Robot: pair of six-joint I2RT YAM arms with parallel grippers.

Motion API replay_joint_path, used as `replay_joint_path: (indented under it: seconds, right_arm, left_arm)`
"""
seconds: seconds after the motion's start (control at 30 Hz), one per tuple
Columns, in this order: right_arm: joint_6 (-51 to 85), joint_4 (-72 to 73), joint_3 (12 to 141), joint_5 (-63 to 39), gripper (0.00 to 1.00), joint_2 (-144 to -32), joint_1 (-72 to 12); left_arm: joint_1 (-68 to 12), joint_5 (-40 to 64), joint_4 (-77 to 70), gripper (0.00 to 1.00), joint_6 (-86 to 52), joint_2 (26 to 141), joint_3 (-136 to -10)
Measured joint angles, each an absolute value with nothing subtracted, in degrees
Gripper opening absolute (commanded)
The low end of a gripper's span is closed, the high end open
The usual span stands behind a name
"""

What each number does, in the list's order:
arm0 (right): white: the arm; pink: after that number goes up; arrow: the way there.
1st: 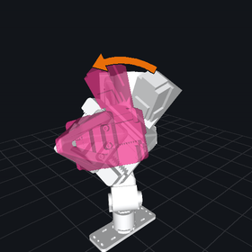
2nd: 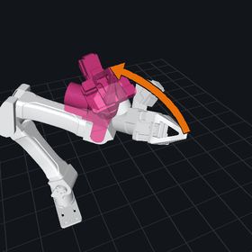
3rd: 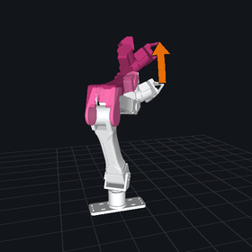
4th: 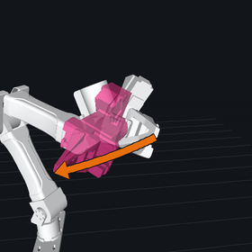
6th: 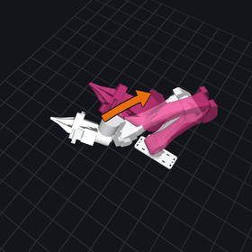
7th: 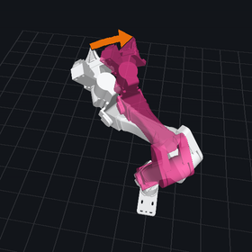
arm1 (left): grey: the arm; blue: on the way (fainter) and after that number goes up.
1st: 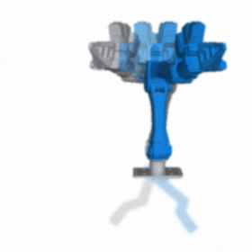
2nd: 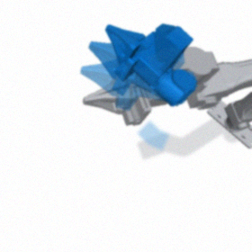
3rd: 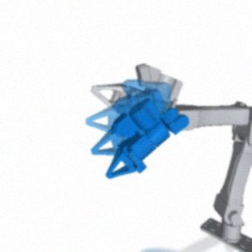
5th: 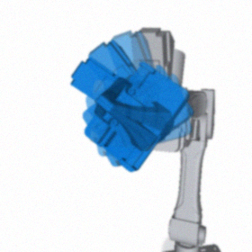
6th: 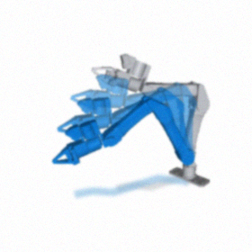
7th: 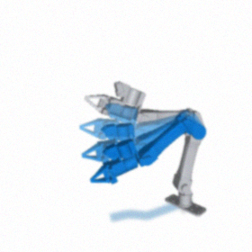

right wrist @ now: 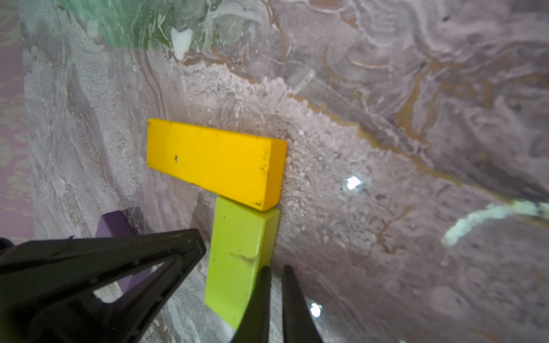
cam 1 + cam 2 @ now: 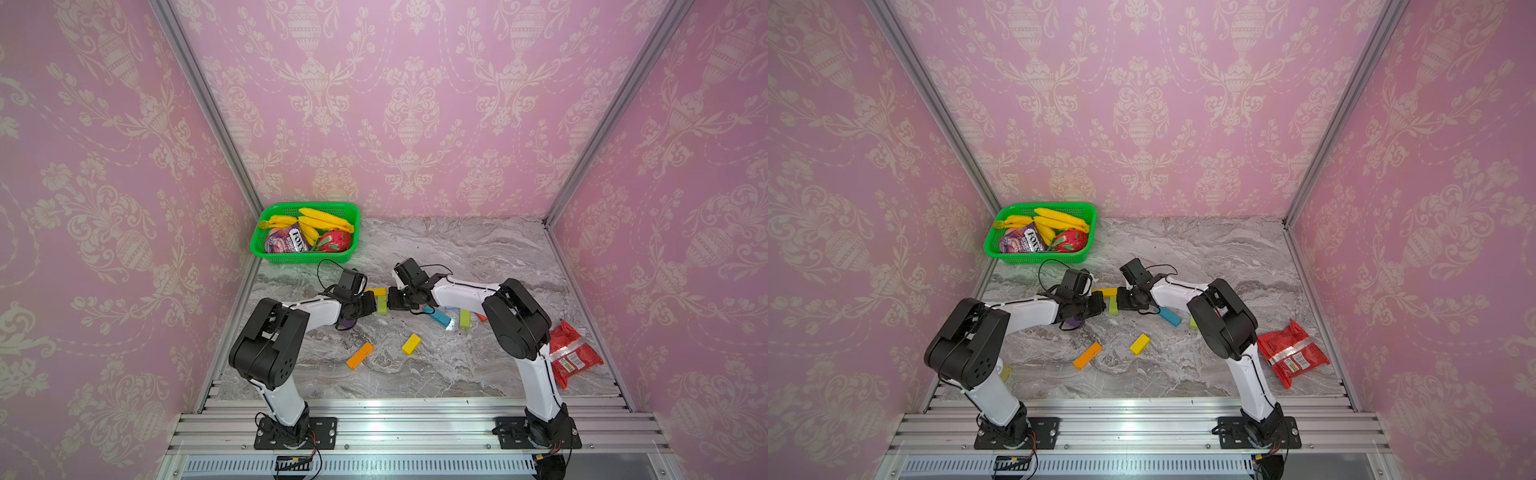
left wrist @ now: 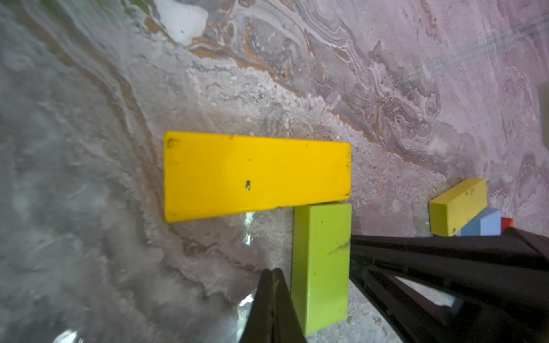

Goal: Assemble the letter p with building blocks
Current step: Assemble the building block at the center of the board.

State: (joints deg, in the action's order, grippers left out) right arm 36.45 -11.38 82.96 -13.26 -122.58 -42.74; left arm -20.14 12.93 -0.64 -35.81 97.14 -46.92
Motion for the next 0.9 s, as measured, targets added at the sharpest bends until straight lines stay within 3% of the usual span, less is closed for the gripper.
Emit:
replay_joint_path:
  seconds: [0.47, 0.7, 0.9]
  right_arm:
    - [33.98, -15.68, 77.76, -5.48, 0.27, -116.33, -42.68]
    - [32.62, -16.38, 78.22, -5.69, 0.29, -116.05, -43.11]
    - [30.13, -17.61, 81.97, -6.92, 0.38, -116.05, -45.52]
  left_arm:
    - [-16.84, 5.39, 9.08, 0.17, -34.0, 66.81, -38.72]
    - [-16.62, 7.49, 16.47, 0.08, -37.12, 58.67, -31.4]
    - [-16.62, 10.39, 16.4, 0.3, -45.87, 53.54, -23.42]
